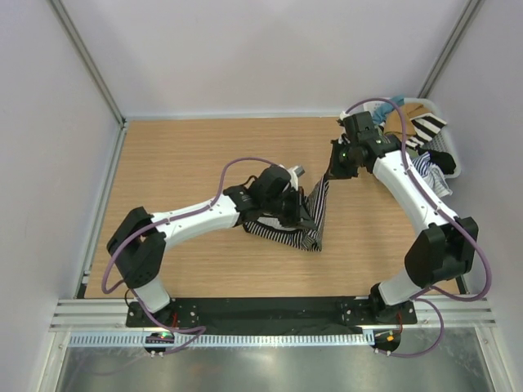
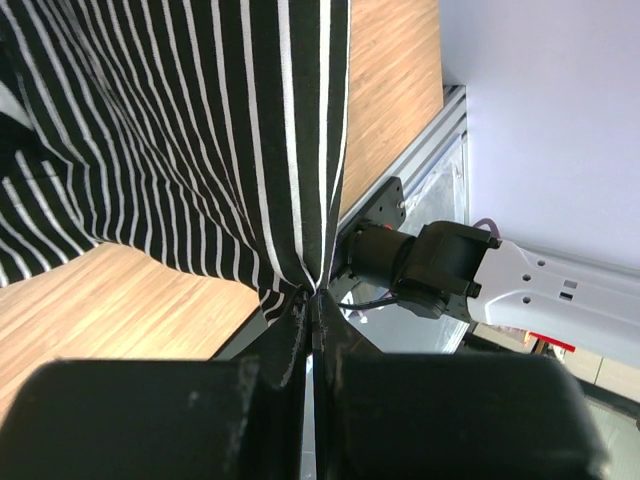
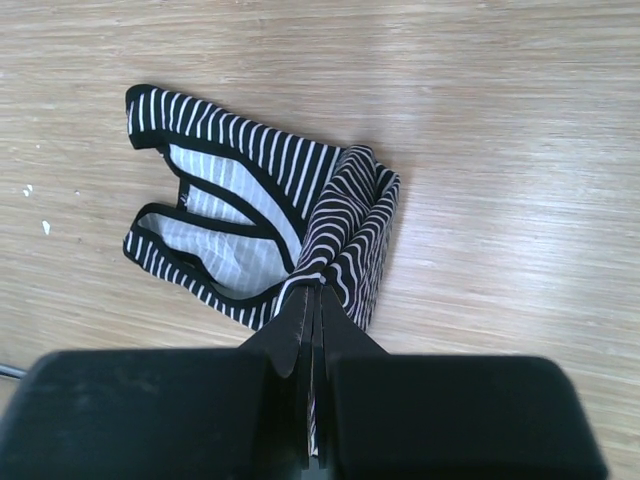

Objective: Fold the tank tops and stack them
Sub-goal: Fold the tank top

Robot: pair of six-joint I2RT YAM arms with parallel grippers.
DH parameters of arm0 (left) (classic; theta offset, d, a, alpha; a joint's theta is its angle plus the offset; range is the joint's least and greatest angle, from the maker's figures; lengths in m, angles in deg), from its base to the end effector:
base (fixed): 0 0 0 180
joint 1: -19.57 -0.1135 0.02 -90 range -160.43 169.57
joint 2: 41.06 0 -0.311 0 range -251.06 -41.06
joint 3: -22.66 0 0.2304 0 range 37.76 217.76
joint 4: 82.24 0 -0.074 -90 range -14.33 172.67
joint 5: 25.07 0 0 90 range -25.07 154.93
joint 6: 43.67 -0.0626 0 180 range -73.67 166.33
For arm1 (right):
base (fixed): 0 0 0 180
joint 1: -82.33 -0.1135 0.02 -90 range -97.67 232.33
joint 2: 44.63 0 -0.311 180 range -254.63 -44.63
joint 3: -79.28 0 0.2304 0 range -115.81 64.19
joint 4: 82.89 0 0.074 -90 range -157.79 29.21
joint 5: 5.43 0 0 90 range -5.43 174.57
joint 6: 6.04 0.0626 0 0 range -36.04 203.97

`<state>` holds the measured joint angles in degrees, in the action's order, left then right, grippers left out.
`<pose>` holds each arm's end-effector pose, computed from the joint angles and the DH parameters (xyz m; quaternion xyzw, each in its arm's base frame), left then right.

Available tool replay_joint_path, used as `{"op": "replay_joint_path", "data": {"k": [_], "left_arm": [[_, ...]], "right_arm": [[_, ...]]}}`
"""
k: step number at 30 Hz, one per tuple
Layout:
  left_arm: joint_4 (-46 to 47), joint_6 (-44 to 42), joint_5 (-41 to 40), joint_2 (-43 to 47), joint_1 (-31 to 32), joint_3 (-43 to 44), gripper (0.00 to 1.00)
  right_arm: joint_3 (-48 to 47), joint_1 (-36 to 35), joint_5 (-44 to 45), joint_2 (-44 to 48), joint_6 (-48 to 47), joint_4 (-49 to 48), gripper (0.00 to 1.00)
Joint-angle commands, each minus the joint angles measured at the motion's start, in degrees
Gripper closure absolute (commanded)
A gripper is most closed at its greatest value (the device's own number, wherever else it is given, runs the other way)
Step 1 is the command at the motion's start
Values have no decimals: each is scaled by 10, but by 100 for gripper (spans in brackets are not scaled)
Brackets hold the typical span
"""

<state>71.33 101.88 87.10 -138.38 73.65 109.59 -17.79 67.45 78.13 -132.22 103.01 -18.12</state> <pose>0.2108 -0.3312 0.3013 0.0748 0.8786 -0.4581 0.1126 0.2995 0.0868 0.3502 0.0179 0.9529 0.1382 0.2692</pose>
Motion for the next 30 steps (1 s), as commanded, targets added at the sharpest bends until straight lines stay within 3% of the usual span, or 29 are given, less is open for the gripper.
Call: {"op": "replay_joint_path", "data": {"k": [1,17,30], "left_arm": [[26,5,41,36,-12,-21,100],[83,21,105,81,-84,-107,100],[150,45,168,148,-190,-230,100]], "right_arm": [[-29,3,-16,-12,19,-46,99],[-84,-32,-33,-92,79,-85,99],[-169,-94,-10,-188,136,-125,99]]}}
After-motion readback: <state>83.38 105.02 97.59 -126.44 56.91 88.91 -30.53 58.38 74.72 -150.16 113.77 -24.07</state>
